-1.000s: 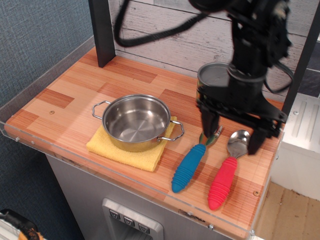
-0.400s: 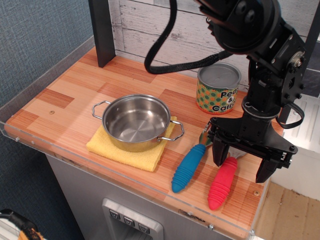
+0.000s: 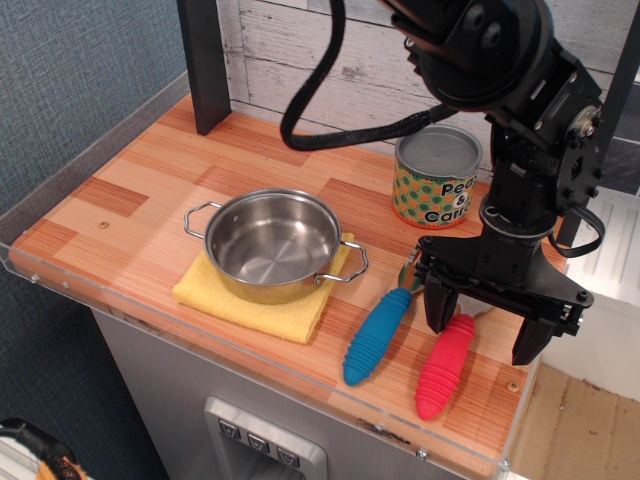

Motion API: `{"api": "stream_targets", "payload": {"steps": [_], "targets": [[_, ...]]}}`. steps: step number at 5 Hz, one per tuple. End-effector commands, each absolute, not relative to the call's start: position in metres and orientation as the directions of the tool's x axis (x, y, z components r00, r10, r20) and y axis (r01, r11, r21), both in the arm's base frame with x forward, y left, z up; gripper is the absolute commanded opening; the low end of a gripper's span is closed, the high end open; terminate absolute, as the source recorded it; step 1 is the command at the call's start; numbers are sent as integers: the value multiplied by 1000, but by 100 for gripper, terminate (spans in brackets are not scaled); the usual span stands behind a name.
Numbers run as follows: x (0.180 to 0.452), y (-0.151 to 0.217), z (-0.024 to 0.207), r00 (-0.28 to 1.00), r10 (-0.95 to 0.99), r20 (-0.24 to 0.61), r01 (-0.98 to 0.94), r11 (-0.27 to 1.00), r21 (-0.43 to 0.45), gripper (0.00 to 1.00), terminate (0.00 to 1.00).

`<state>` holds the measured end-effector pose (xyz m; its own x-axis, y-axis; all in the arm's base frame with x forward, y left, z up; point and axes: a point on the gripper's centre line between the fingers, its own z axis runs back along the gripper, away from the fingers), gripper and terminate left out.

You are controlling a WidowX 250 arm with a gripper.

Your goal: Move red spoon to left of silver pot.

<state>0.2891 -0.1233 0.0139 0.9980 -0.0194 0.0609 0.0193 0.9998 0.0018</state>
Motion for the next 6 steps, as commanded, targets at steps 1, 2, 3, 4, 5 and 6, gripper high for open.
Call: {"api": "stream_targets", "payload": {"steps": [1,2,3,4,5,6], "targets": [[283,-118,7,997,-16,71,18,999,-27,100,0],[280,-115,3,998,-11,66,14,999,-44,100,0],[279,-115,1,997,-1,81,3,999,-37,0,0],[279,-112,4,996,-7,87,8,1000,-20,0,0],[278,-106,14,995,-5,104,6,1000,-13,0,0],[281,-99,33,990,7,139,-1,999,-42,0,0]]}}
